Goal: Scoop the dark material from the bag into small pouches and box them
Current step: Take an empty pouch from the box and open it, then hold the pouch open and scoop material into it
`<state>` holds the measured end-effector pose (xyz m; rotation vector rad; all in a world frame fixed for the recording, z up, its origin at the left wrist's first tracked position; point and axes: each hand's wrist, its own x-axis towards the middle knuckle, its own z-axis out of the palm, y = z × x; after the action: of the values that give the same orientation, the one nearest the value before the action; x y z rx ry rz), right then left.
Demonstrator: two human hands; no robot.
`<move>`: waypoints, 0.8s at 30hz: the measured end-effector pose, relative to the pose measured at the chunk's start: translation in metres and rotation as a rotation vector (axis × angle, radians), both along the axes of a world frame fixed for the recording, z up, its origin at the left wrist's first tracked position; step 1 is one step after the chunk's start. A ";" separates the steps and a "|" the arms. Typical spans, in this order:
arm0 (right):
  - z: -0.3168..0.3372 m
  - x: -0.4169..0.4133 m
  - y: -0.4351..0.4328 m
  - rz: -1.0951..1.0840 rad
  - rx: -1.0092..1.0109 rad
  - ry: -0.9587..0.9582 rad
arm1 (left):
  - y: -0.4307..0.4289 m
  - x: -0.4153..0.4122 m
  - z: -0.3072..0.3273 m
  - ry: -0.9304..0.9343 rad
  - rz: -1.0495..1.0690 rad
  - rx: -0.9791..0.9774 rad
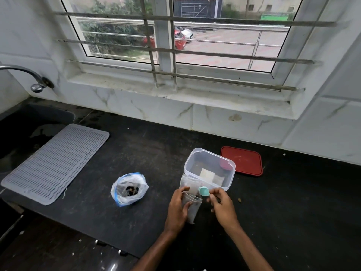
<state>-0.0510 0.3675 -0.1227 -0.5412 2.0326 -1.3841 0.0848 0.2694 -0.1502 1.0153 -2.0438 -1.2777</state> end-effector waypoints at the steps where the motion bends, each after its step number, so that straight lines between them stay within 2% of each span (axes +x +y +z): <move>1: -0.001 -0.002 0.005 0.023 -0.004 -0.003 | -0.001 0.000 0.001 0.002 -0.001 -0.006; 6: -0.021 -0.027 0.041 0.195 0.172 0.222 | -0.006 0.001 0.006 0.003 -0.053 -0.034; 8: -0.029 -0.035 0.048 0.116 0.257 0.265 | -0.009 0.003 0.009 -0.006 -0.076 -0.034; 12: -0.042 -0.052 0.051 -0.180 0.390 0.454 | -0.015 0.012 0.016 -0.019 -0.093 -0.063; 15: -0.052 -0.060 0.049 -0.201 0.530 0.487 | -0.025 0.027 0.020 -0.043 -0.021 -0.147; 22: -0.067 -0.060 0.048 -0.270 0.496 0.501 | -0.047 0.060 0.013 -0.022 0.147 -0.191; 24: -0.062 -0.053 0.048 -0.301 0.377 0.476 | -0.047 0.061 0.010 -0.026 0.131 -0.200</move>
<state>-0.1038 0.4150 -0.1842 -0.4354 2.7770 -1.0491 0.1460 0.2220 -0.1403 1.0570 -2.0401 -0.9772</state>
